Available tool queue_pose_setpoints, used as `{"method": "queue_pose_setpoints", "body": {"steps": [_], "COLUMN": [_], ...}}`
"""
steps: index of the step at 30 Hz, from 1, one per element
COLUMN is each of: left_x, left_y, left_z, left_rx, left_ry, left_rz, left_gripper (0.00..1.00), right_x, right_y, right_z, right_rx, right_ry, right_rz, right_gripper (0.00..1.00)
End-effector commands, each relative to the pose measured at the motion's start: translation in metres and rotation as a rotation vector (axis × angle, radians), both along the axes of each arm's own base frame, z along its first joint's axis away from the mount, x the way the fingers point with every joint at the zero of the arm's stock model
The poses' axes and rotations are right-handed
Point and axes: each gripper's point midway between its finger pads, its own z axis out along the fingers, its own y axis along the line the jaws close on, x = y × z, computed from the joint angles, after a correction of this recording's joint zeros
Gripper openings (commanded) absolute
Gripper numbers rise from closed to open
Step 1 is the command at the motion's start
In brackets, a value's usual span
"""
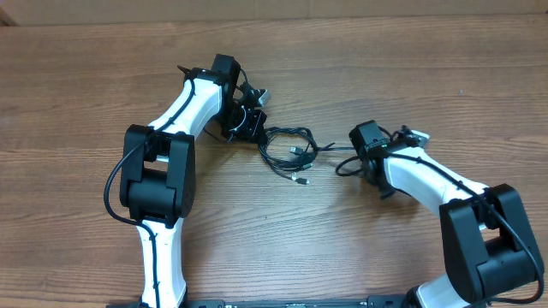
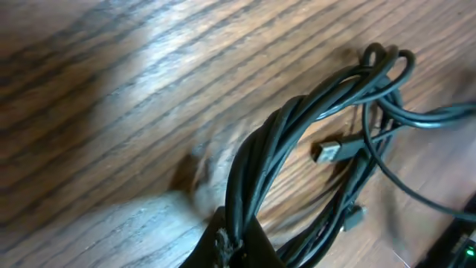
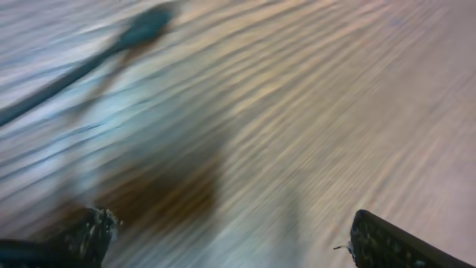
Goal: Untangle cables
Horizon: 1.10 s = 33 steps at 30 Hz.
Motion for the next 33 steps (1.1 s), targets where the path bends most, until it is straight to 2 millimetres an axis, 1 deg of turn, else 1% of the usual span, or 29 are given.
{"method": "queue_pose_setpoints", "body": {"steps": [1,4,6,9,11,13,15,17,20,22,24,28,30,33], "left_x": [0.01,0.01,0.01,0.01,0.01,0.01,0.01,0.01,0.01,0.01,0.01,0.01,0.01,0.01], "left_y": [0.014,0.014,0.014,0.014,0.014,0.014,0.014,0.014,0.014,0.014,0.014,0.014,0.013,0.012], "left_z": [-0.007,-0.007,-0.007,-0.007,-0.007,-0.007,-0.007,-0.007,-0.007,-0.007,-0.007,-0.007,-0.007,-0.007], "left_rx": [0.062,0.062,0.062,0.062,0.062,0.062,0.063,0.063,0.062,0.062,0.062,0.062,0.057,0.052], "left_ry": [-0.01,-0.01,-0.01,-0.008,-0.008,-0.008,-0.007,-0.007,-0.007,-0.006,-0.006,-0.007,-0.008,-0.009], "left_rz": [0.029,0.03,0.03,0.036,0.036,0.036,0.036,0.036,0.035,0.035,0.035,0.035,0.031,0.027], "left_gripper": [0.04,0.04,0.04,0.04,0.04,0.04,0.04,0.04,0.04,0.04,0.04,0.04,0.04,0.04], "right_x": [-0.007,-0.018,-0.023,-0.027,-0.024,-0.017,-0.006,0.007,0.019,0.021,0.021,0.028,0.037,0.051], "right_y": [-0.035,-0.051,-0.057,-0.053,-0.047,-0.035,-0.018,0.005,0.037,0.046,0.053,0.068,0.085,0.128], "right_z": [0.013,0.013,0.009,-0.002,-0.009,-0.016,-0.023,-0.029,-0.032,-0.03,-0.022,0.01,0.035,0.075], "right_rx": [-0.089,-0.092,-0.059,0.047,0.113,0.195,0.302,0.434,0.601,0.653,0.693,0.774,0.856,1.046], "right_ry": [-0.013,0.027,0.045,0.06,0.05,0.034,0.028,0.022,0.023,0.03,0.048,0.086,0.097,0.077], "right_rz": [-0.083,-0.138,-0.176,-0.22,-0.231,-0.217,-0.166,-0.086,0.035,0.059,0.061,0.063,0.143,0.358], "right_gripper": [1.0,1.0,1.0,1.0,1.0,1.0,1.0,1.0,1.0,1.0,1.0,1.0,1.0,1.0]}}
